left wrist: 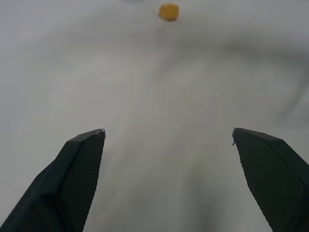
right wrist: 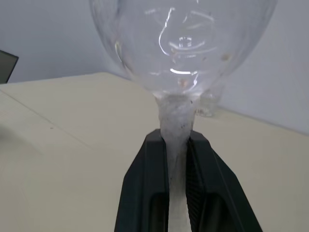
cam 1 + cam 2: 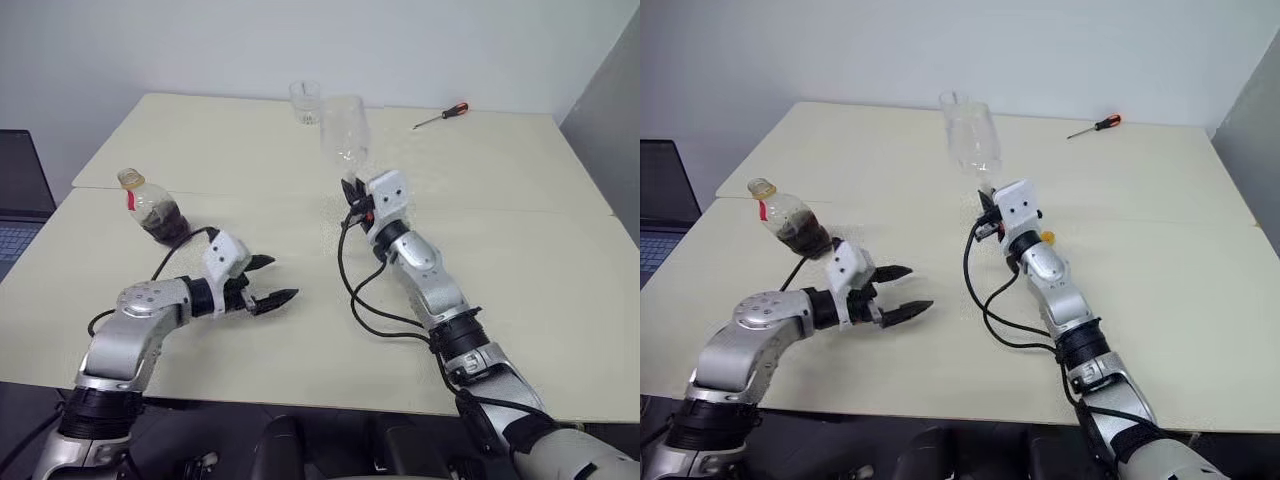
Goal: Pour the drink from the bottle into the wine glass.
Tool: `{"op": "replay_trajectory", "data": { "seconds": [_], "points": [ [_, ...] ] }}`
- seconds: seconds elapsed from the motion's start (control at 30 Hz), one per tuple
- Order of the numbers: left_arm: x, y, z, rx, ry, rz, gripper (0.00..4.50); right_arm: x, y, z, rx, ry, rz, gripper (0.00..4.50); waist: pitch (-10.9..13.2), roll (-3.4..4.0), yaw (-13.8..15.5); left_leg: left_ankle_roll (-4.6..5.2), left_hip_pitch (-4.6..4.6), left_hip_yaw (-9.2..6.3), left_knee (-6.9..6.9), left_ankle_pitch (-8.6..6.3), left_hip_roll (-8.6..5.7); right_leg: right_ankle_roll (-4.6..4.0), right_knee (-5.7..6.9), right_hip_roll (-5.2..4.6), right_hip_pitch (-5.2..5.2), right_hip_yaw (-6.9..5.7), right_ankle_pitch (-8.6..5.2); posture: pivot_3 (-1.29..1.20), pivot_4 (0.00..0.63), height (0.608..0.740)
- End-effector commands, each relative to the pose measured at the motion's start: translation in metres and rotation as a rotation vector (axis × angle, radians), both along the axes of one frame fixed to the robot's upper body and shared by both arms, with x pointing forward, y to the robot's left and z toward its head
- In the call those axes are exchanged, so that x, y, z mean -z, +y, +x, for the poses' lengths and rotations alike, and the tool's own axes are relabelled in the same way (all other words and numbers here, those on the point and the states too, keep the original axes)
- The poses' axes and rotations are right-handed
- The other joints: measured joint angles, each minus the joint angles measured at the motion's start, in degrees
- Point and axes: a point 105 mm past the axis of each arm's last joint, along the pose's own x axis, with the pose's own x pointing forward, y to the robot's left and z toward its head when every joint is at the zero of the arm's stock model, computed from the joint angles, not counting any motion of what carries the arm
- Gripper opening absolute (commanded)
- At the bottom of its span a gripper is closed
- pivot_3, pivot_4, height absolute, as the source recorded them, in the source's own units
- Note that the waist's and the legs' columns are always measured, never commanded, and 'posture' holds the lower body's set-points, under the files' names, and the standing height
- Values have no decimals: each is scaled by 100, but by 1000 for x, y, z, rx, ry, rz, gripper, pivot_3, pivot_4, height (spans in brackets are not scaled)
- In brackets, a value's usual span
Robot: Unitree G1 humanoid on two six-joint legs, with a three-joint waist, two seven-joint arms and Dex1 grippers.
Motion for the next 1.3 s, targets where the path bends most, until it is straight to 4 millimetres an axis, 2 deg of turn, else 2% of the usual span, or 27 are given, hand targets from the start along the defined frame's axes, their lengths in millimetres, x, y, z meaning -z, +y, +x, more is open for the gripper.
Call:
{"op": "replay_trajectory", "data": {
  "seconds": [0.03,0.17,0.23,0.37,0.53,0.8,0.93,1.07,1.3],
  "points": [
    [-24,3,1,-27,-80,-21,4500,-6,11,1,-30,-42,18,156,0,-1,-9,0,1,0,2,0,1,0,1,1,0,0,0,0,150,740],
    [-28,12,3,-101,-123,-9,4500,29,31,-8,-119,37,-39,156,0,0,-15,0,3,0,1,0,7,-6,13,9,0,2,-2,0,150,740],
    [-29,12,3,-114,-132,-10,4500,37,36,-10,-138,58,-34,156,0,0,-21,-1,4,-3,1,0,10,-12,23,10,-2,4,-5,0,150,740],
    [-27,10,-1,-130,-131,-15,4500,35,45,-11,-150,76,32,156,-1,-1,-54,-2,6,-8,0,1,15,-15,29,10,-2,2,-7,0,150,740],
    [-26,13,-2,-142,-130,-2,4500,38,55,-13,-178,103,17,156,-1,-1,-79,-20,7,-11,1,11,13,-15,33,9,-1,0,-6,0,150,740],
    [-26,13,3,-143,-138,8,4500,74,39,-16,-184,208,-92,156,-7,-8,-83,-23,18,-11,1,13,10,-15,33,10,11,0,-6,0,150,740],
    [-25,4,8,-111,-137,6,4500,90,28,-20,-186,252,-144,156,-14,-17,-46,-23,21,-11,1,13,7,-14,32,9,15,-2,-7,0,150,740],
    [-26,1,13,-91,-137,6,4500,96,23,-22,-176,275,-161,156,-22,-24,-43,-23,33,-7,1,13,4,-14,32,8,25,1,-7,0,150,740],
    [-22,6,15,-90,-131,20,4500,103,23,-24,-204,339,-175,156,-24,-26,-64,-23,44,-6,-6,13,8,-14,33,10,29,2,-7,0,150,740]
  ]
}}
